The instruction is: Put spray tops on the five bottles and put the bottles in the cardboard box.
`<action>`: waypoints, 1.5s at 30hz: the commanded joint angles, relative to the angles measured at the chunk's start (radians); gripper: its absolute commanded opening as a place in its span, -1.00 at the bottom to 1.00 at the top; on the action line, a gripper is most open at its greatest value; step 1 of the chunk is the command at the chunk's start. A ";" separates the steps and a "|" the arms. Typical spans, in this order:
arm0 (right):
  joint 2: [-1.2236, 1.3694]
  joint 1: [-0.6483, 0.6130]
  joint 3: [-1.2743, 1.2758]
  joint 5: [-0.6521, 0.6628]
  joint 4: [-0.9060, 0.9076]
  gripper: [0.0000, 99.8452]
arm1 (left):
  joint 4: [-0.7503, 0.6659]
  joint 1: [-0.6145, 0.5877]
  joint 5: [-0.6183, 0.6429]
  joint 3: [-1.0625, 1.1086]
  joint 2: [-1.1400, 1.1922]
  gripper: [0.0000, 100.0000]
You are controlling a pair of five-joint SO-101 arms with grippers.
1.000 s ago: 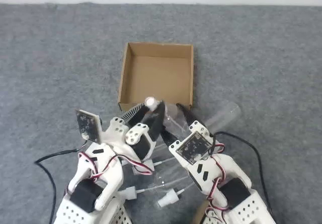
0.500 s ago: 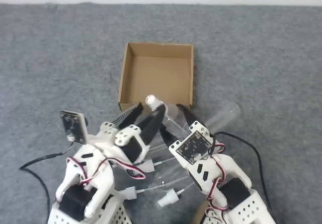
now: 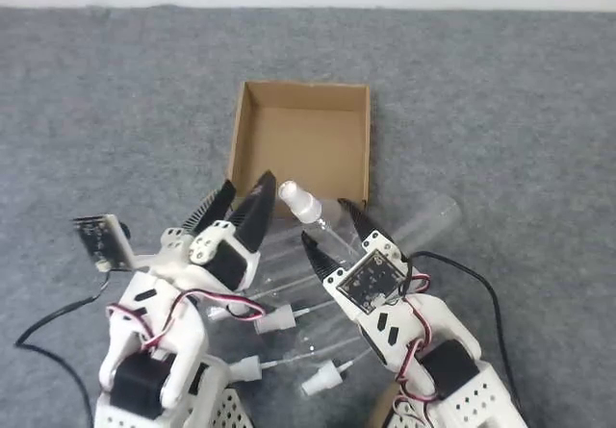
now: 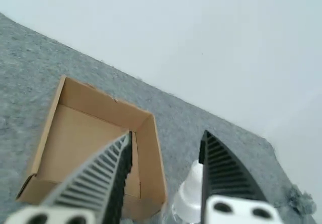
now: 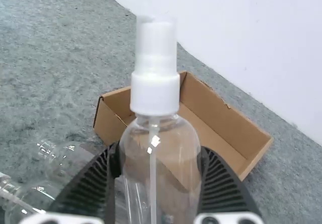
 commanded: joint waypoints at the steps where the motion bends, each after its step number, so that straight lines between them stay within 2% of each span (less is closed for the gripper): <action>1: -0.012 -0.004 0.021 0.002 0.002 -0.90 | -0.063 -0.046 0.041 -0.056 -0.018 -0.60; 6: -0.013 -0.004 0.021 0.002 0.002 -0.90 | -0.063 -0.094 0.080 -0.056 -0.018 -0.60; 12: -0.015 -0.004 0.020 0.002 -0.021 -0.90 | -0.068 -0.089 0.086 -0.036 -0.018 -0.60; 17: -0.015 -0.004 0.021 -0.006 -0.062 -0.90 | -0.167 -0.094 0.094 0.031 -0.018 -0.60; 21: -0.015 -0.004 0.020 -0.089 -0.107 -0.90 | -0.256 -0.091 0.094 0.102 -0.018 -0.60; 25: -0.015 -0.005 0.020 -0.117 -0.124 -0.90 | -0.273 -0.084 0.089 0.120 -0.018 -0.60; 36: -0.015 -0.010 0.018 -0.117 -0.120 -0.90 | -0.270 0.152 -0.031 0.200 -0.017 -0.60; 45: -0.015 -0.004 0.021 -0.112 -0.117 -0.90 | -0.222 0.253 -0.083 0.213 -0.017 -0.60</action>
